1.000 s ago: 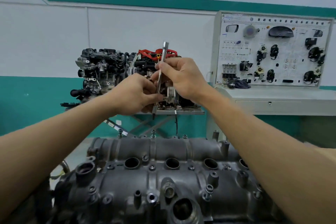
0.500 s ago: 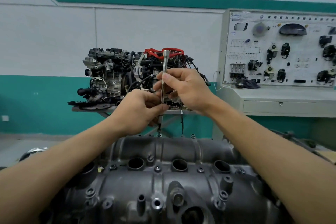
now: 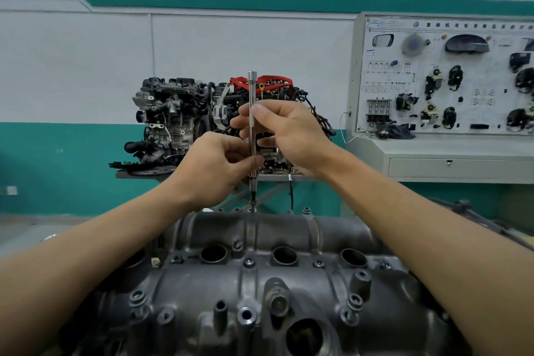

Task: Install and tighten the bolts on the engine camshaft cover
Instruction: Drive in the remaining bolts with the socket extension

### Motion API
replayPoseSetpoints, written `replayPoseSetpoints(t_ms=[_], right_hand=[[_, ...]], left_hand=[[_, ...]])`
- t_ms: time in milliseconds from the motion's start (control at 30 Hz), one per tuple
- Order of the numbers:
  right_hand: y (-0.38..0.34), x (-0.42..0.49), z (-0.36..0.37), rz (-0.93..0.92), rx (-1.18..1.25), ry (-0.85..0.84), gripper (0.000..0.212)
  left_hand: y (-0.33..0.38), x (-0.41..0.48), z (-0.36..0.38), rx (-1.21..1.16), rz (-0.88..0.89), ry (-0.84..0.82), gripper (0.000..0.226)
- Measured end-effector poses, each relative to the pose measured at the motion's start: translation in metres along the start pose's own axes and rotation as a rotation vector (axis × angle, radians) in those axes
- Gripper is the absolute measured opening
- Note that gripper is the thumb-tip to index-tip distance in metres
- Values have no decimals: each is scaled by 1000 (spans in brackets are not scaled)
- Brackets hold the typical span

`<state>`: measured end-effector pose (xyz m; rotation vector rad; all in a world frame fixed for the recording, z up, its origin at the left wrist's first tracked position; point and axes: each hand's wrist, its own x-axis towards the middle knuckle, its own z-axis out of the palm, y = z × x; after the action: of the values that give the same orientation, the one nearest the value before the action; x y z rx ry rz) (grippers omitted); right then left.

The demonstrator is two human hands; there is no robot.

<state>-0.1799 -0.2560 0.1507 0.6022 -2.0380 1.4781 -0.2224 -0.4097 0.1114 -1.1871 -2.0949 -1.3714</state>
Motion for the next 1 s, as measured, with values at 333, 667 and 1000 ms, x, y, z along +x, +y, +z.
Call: replayPoseSetpoints(t_ms=[333,667,1000], right_hand=[[4,0,-2,-36,-76,146,18],[3,-1,0,-49,-140,95,22],[0,-5,-6,40,-50,0,30]], left_hand=[[2,0,2,30,0,-15,19],[-2,1,3,34,13,-23,24],[-2,1,3,47,5,-9,19]])
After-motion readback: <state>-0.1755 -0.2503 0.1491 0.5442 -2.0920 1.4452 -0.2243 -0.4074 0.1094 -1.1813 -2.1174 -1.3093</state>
